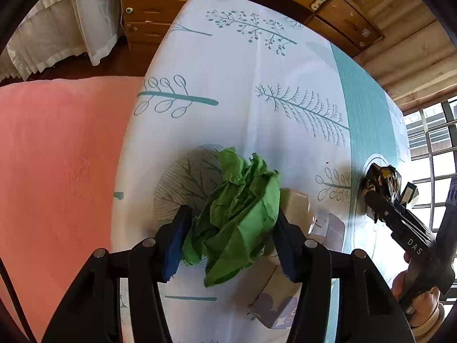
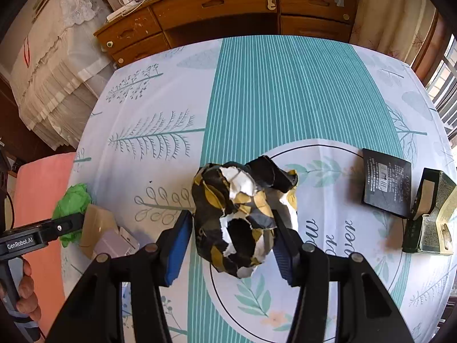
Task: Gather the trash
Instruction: 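Grasp the green tissue with the left tool while the right tool grasps the foil wrapper, then lift the green tissue and foil wrapper and carry them over the bin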
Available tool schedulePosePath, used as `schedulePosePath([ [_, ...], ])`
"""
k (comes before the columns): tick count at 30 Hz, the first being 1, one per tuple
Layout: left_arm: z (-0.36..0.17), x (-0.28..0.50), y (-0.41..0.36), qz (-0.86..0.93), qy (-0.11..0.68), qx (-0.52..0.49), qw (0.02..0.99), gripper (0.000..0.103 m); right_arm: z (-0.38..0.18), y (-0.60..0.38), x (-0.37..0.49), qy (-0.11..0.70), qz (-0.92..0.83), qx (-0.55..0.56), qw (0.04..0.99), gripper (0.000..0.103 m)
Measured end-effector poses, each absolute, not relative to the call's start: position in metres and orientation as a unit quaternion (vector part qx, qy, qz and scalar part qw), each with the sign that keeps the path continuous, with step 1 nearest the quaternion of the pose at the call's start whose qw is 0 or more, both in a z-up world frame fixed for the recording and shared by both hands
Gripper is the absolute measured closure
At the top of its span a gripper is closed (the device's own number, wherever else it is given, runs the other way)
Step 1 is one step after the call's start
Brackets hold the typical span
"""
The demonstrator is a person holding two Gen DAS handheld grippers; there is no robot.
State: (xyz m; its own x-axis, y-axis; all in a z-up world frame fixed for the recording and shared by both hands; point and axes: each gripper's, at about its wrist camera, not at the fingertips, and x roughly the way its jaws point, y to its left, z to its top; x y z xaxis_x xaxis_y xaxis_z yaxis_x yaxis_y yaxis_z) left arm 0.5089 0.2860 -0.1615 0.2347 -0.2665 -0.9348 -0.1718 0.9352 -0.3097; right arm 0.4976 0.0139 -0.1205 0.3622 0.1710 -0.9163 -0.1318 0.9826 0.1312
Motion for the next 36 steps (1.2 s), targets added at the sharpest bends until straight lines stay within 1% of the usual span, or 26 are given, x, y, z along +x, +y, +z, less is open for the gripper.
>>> schedulePosePath([
  [1,-0.162,0.509,0.286,-0.026,0.616,-0.177,0.767,0.057,-0.120,0.015,0.496,0.552,0.094,0.011,0.829,0.056],
  [2,-0.162,0.508,0.286,-0.025,0.614,-0.179,0.768,0.064,-0.120,0.016,0.495,0.550,0.097,0.008,0.829,0.057],
  [4,-0.161,0.507,0.285,-0.022,0.611,-0.181,0.770,0.067,-0.118,0.015,0.492,0.541,0.101,0.009,0.835,0.060],
  [7,-0.153,0.500,0.282,-0.015,0.599,-0.173,0.782,0.069,-0.113,0.008,0.485,0.531,0.109,0.024,0.840,0.061],
  [15,-0.110,0.458,0.275,0.001,0.568,-0.134,0.812,0.069,-0.080,-0.016,0.444,0.515,0.134,0.054,0.845,0.061],
  [25,-0.039,0.348,0.234,0.003,0.521,-0.157,0.839,0.069,-0.027,-0.055,0.353,0.499,0.180,0.089,0.843,0.061],
  [32,-0.002,0.255,0.180,0.015,0.488,-0.169,0.856,0.069,0.009,-0.086,0.280,0.480,0.247,0.056,0.840,0.061],
  [36,0.007,0.207,0.147,0.027,0.473,-0.175,0.863,0.069,0.025,-0.106,0.239,0.467,0.285,0.036,0.836,0.061],
])
